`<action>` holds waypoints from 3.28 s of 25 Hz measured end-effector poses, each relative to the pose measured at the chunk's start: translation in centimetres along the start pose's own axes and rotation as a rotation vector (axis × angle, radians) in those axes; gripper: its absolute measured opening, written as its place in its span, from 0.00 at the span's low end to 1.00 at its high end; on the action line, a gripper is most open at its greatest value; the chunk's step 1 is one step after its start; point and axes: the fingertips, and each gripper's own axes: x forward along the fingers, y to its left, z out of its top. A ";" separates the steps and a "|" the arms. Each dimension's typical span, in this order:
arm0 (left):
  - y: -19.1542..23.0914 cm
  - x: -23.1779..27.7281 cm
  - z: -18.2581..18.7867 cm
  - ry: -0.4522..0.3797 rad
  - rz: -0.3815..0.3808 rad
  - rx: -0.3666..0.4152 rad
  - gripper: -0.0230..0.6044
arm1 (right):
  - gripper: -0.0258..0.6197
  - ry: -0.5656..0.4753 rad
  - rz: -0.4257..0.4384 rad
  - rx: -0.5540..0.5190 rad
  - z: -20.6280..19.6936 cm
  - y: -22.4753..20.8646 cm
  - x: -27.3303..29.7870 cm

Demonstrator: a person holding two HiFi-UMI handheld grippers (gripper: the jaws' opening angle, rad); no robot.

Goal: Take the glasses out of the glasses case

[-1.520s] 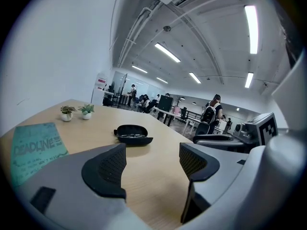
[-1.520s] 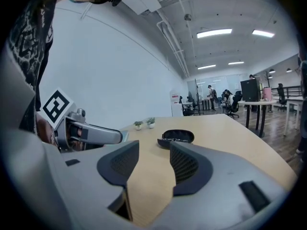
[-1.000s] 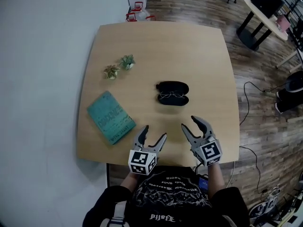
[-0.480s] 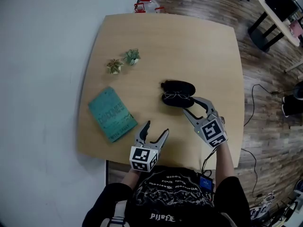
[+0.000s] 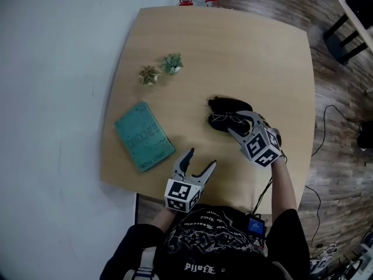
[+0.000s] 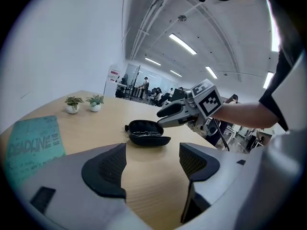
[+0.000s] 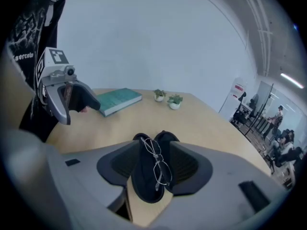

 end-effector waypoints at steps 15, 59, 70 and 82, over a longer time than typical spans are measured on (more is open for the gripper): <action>0.4 1.6 -1.1 0.053 -0.027 -0.031 0.60 | 0.36 0.265 0.148 -0.252 -4.3 -1.5 6.6; 3.2 2.7 -2.1 0.082 0.042 -0.031 0.60 | 0.24 0.159 0.191 -0.049 -4.8 -1.6 6.5; 2.7 2.4 -1.6 0.066 0.048 -0.019 0.60 | 0.24 0.047 0.125 0.078 -3.6 -2.2 4.5; 1.9 1.8 -0.6 0.038 0.034 -0.004 0.60 | 0.23 -0.101 -0.003 0.219 -1.3 -3.5 1.1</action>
